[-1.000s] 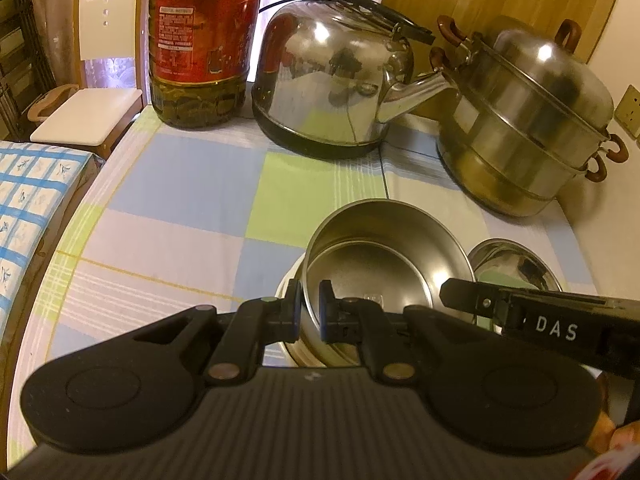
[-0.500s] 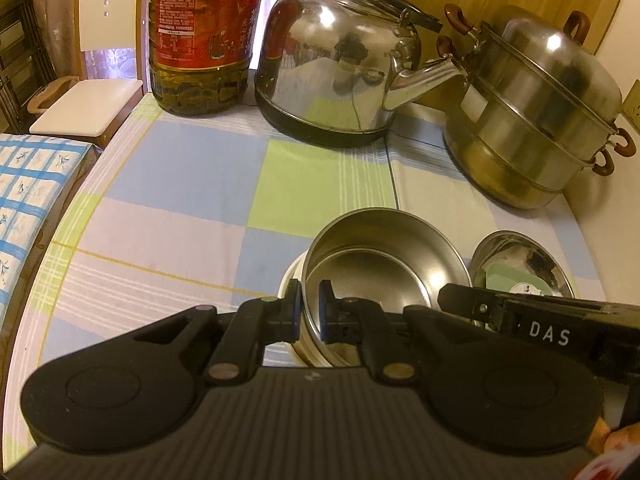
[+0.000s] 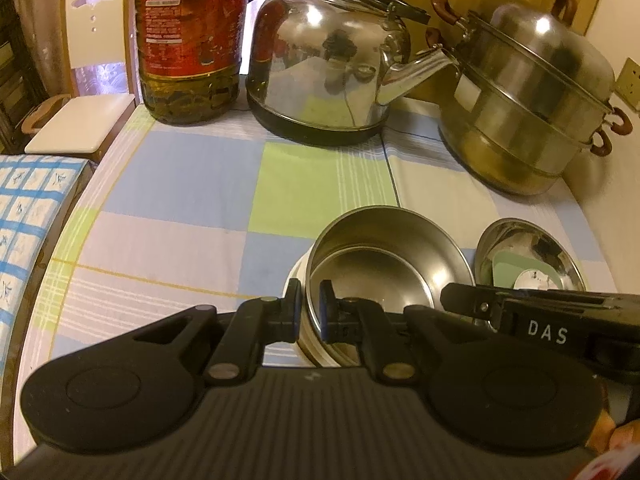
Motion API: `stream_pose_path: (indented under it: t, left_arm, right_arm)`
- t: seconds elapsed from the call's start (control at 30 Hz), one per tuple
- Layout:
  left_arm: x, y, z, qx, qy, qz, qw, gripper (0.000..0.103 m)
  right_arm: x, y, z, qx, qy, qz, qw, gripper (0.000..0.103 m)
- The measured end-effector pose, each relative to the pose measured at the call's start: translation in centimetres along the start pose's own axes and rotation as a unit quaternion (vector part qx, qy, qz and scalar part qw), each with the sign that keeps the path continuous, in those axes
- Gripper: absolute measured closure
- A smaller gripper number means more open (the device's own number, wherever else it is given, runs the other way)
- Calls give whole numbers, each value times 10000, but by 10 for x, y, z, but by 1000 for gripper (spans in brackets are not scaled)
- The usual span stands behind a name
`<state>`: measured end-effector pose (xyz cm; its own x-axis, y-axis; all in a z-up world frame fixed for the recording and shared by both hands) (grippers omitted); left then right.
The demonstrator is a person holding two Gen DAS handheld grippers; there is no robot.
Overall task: Organize plates and bowls
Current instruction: 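Carry the steel cup and lower it into the stacked bowls, then open both grippers and pull back from the stack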
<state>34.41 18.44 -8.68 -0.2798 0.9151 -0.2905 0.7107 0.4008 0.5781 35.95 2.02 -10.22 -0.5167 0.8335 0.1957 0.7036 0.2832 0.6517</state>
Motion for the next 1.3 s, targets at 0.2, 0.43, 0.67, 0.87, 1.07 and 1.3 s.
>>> stream_pose_path:
  t: [0.2, 0.43, 0.67, 0.87, 1.07, 1.3]
  left_arm:
    - [3, 3, 1, 74, -140, 81, 9998, 94]
    - [9, 7, -2, 165, -360, 174, 9991, 88]
    - [14, 4, -27, 81, -601, 384, 9974, 82]
    - [19, -16, -62, -159, -497, 543, 9972, 79]
    - [14, -46, -94, -214, -204, 626, 9976, 79]
    - [-3, -89, -121, -76, 7, 501, 9987, 79]
  right_arm:
    - [5, -1, -1, -53, -178, 107, 9998, 92]
    - [5, -4, -9, -130, -422, 532, 9976, 86]
    - [13, -17, -38, -421, -493, 835, 9944, 51]
    - [23, -38, -64, -311, -639, 697, 9950, 45]
    - [27, -64, -91, -244, -569, 461, 9970, 45]
    - [25, -102, -124, -18, -420, 159, 9990, 45]
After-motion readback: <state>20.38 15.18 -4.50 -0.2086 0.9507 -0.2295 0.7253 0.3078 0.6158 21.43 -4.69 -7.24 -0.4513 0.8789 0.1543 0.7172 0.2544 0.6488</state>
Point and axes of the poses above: each gripper's, at about its wrist camera, not at the fingertips, and z roughly the way its jaws point, x to its left, y to its top, the point moved 2 cm from there along z, roughly the way its jaws point, and after that the axes turned 13 degrees about -z, right-handed, at the moved point
